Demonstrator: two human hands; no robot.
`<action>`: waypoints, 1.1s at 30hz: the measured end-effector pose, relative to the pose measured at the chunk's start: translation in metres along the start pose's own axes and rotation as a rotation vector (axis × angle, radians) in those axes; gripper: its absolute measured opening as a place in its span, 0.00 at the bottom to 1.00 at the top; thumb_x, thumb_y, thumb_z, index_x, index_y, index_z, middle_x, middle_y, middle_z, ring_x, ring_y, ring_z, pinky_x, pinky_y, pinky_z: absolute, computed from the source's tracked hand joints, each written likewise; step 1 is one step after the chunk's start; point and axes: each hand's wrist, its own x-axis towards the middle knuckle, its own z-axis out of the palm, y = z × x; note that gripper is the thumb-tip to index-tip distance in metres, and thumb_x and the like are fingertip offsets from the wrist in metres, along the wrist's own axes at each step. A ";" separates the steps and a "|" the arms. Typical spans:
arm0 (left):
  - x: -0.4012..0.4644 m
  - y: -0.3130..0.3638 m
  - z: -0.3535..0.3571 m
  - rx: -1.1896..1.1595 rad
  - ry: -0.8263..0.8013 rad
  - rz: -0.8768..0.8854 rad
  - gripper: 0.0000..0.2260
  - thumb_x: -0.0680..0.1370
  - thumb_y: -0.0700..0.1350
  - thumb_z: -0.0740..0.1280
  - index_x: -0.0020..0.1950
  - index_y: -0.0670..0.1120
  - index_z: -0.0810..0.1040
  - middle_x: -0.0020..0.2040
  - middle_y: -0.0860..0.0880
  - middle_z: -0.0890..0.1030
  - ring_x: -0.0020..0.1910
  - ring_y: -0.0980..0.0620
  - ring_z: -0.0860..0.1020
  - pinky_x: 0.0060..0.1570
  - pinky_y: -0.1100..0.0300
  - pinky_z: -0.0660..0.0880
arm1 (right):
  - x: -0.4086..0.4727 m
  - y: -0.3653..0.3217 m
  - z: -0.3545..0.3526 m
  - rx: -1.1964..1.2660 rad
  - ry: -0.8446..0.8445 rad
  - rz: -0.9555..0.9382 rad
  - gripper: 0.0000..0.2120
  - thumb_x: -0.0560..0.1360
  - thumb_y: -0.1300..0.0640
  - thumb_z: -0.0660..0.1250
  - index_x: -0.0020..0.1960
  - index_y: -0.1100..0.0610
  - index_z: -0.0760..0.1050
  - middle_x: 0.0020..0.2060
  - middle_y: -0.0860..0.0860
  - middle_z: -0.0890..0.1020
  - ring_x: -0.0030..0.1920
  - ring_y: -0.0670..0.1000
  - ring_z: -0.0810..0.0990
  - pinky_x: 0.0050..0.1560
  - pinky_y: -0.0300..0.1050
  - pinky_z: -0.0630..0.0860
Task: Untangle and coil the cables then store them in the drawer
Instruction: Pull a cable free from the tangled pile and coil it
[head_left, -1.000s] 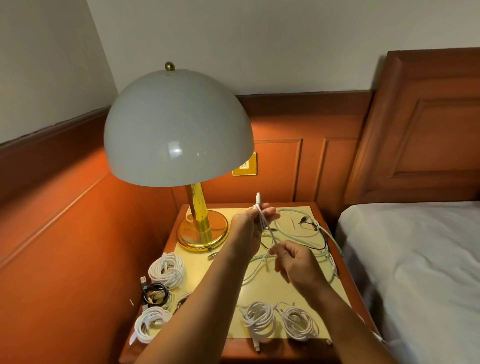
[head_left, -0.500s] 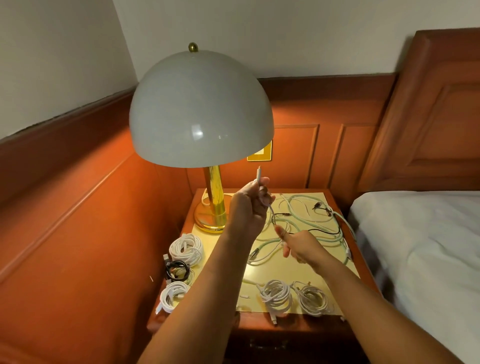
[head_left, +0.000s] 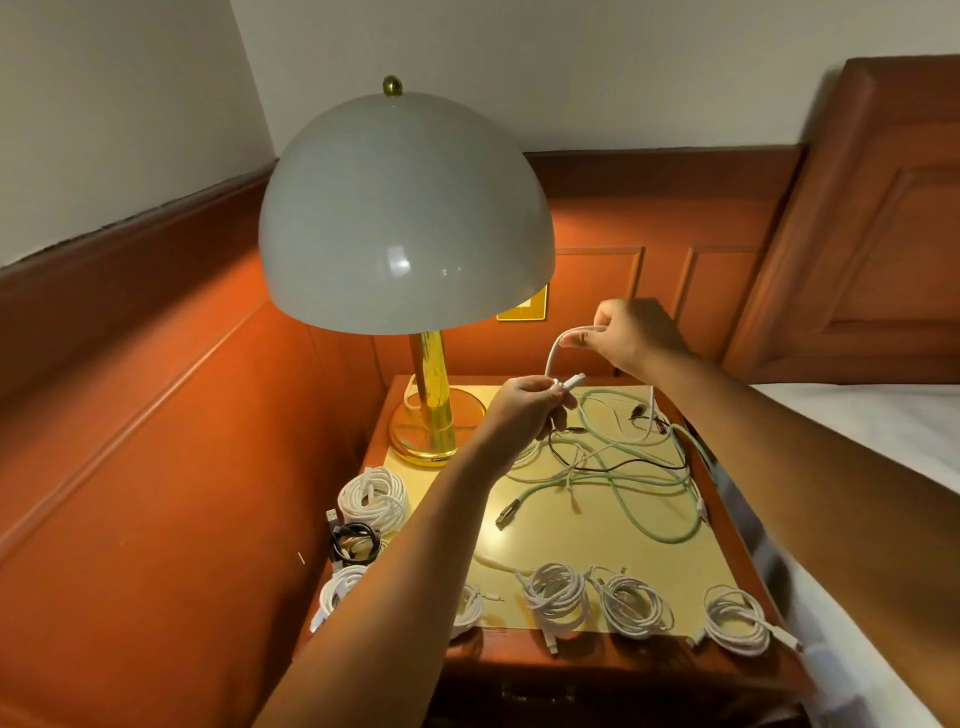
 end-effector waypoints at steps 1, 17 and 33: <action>0.003 0.000 -0.002 0.021 0.017 -0.013 0.13 0.83 0.39 0.58 0.43 0.40 0.78 0.33 0.46 0.76 0.30 0.54 0.71 0.27 0.67 0.66 | 0.000 -0.002 -0.005 -0.013 -0.006 -0.063 0.19 0.72 0.41 0.71 0.42 0.58 0.76 0.35 0.51 0.78 0.36 0.52 0.75 0.36 0.42 0.68; 0.020 -0.007 -0.007 -0.640 0.240 -0.157 0.14 0.83 0.38 0.55 0.64 0.32 0.71 0.56 0.38 0.81 0.51 0.46 0.80 0.51 0.58 0.75 | -0.082 0.001 0.020 0.605 -0.396 0.003 0.13 0.81 0.65 0.58 0.61 0.57 0.76 0.42 0.53 0.78 0.41 0.48 0.76 0.40 0.40 0.73; 0.021 -0.030 -0.011 -0.810 0.251 -0.131 0.14 0.85 0.42 0.52 0.51 0.37 0.74 0.28 0.50 0.70 0.27 0.57 0.68 0.34 0.64 0.66 | -0.050 0.021 0.094 0.517 -0.554 0.225 0.12 0.83 0.57 0.58 0.49 0.58 0.80 0.38 0.50 0.75 0.40 0.49 0.71 0.41 0.42 0.69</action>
